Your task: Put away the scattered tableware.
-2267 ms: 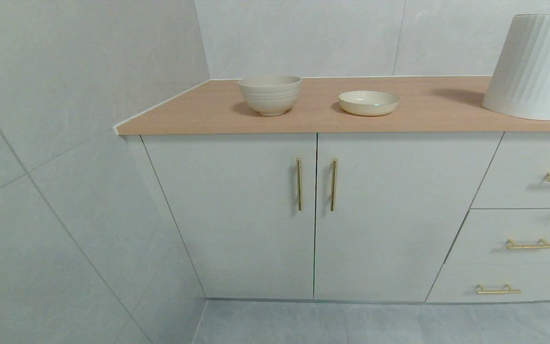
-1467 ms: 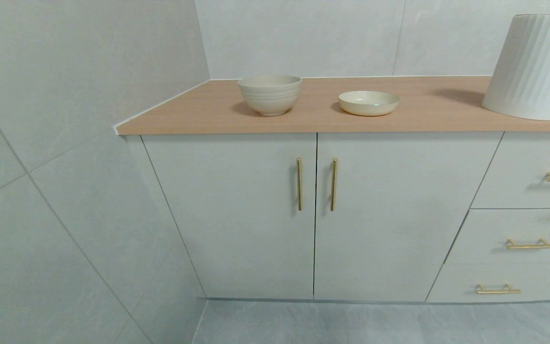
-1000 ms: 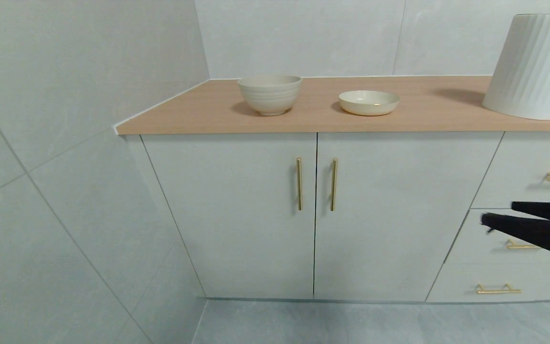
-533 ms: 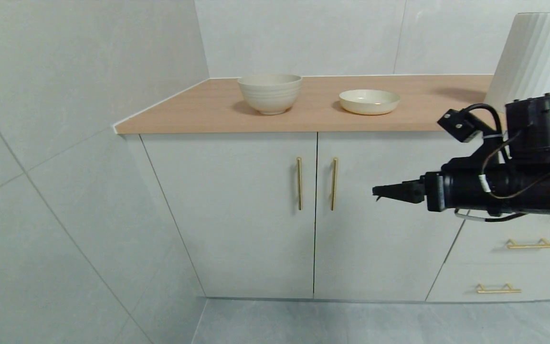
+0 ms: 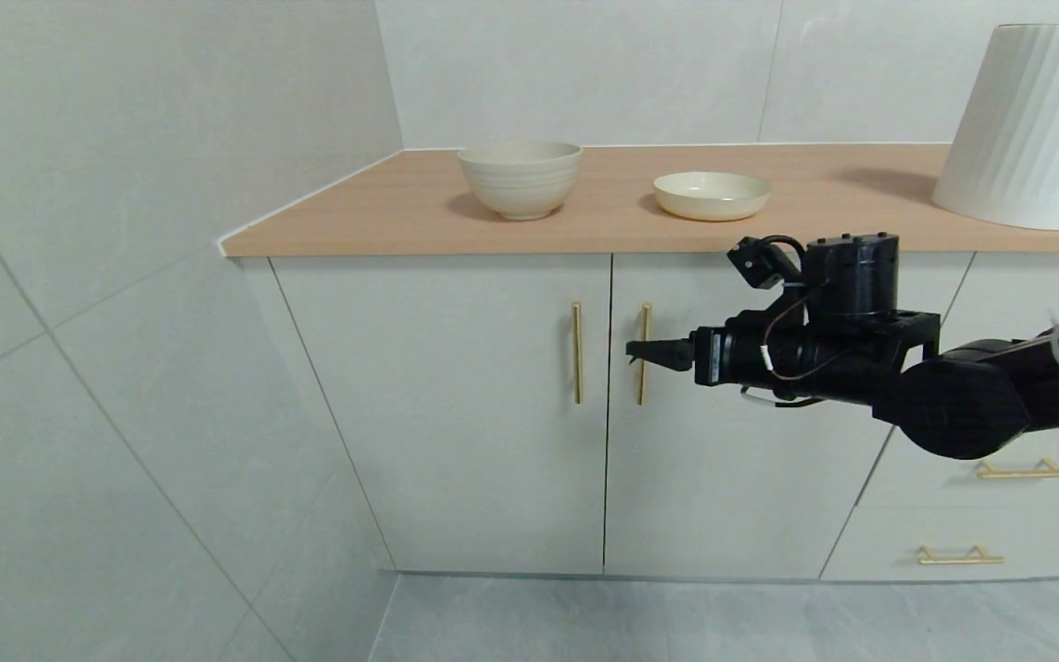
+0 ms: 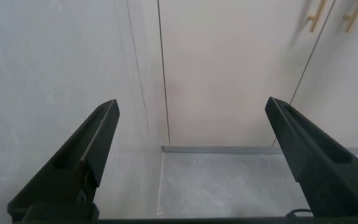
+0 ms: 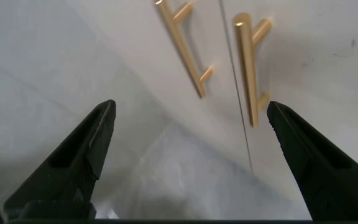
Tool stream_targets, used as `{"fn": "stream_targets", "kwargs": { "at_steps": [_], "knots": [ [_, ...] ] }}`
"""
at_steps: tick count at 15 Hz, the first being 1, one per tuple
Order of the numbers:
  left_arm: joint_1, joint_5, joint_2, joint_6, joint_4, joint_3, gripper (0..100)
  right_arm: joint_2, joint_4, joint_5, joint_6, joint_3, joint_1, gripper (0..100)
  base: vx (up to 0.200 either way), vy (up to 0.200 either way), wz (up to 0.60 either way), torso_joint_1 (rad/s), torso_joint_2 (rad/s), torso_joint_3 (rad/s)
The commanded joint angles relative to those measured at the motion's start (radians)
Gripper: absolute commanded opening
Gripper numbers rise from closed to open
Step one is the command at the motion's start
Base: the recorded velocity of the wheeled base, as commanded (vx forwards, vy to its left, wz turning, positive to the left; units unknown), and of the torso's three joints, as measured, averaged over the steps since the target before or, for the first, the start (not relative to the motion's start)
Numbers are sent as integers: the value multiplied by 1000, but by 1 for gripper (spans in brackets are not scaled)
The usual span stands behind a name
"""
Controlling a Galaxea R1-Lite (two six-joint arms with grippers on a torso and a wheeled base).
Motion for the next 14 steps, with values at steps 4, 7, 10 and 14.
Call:
{"fn": "stream_targets", "kwargs": {
  "at_steps": [4,7,10,14],
  "knots": [
    [1,0,0,0,0,0,100,114,-91,-41,20,-9,11,100,0,0,0,0,0,0],
    [1,0,0,0,-2,0,100,160,-209,-67,67,-13,20,100,0,0,0,0,0,0],
    [1,0,0,0,0,0,100,213,-236,-126,98,-68,33,100,0,0,0,0,0,0],
    [1,0,0,0,0,0,100,227,-282,-126,152,-89,39,100,0,0,0,0,0,0]
  ]
}}
